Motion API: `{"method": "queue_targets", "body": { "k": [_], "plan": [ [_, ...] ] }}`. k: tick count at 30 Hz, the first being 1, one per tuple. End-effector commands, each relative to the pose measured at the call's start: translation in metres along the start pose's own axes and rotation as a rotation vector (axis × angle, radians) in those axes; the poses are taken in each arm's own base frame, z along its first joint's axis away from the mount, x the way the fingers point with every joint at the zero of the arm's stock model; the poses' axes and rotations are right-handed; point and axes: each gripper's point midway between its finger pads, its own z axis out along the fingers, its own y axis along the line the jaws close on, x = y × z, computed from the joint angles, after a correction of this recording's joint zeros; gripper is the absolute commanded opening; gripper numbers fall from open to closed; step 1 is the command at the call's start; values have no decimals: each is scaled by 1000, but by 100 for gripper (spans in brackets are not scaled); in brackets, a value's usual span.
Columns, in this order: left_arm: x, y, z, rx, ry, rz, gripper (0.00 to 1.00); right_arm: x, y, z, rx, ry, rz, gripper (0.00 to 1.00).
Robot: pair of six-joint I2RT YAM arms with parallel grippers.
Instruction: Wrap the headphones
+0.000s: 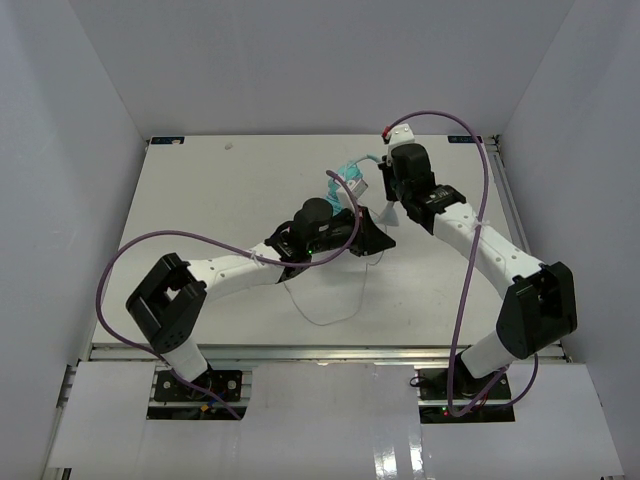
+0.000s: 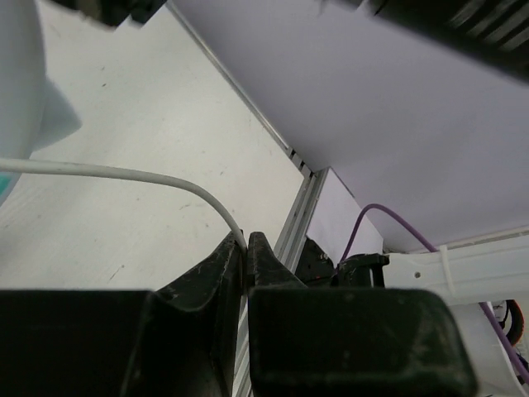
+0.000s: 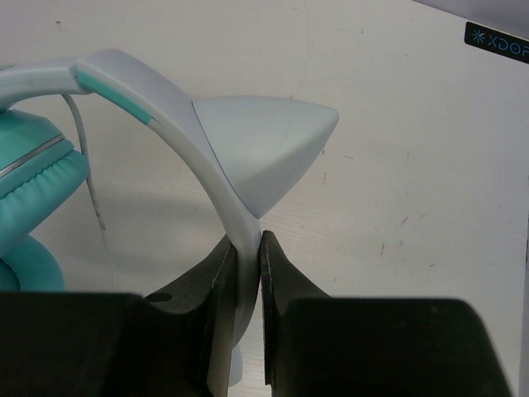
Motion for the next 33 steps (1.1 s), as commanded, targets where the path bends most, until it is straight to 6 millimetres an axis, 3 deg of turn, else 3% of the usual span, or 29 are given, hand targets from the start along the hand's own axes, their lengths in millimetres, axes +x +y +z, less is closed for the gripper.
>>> {"method": "queue_targets", "body": {
  "k": [1,8,13,20,25,33],
  "plan": [
    [-20,-24,15,49,-34,41,17,-51,-3,-17,46,-204,80,8],
    [-21,-35,36,103,-21,33,16,-44,5,-14,19,-187,78,8],
    [-6,-41,40,124,4,19,15,-48,3,-12,20,-192,84,8],
    [32,-37,23,99,27,-3,15,-65,-13,-9,13,-199,136,8],
    [53,-21,10,42,33,-7,16,-73,-19,-12,-15,-202,171,8],
    [66,0,5,-26,23,40,17,-81,-12,-21,-112,-178,234,8]
  ]
}}
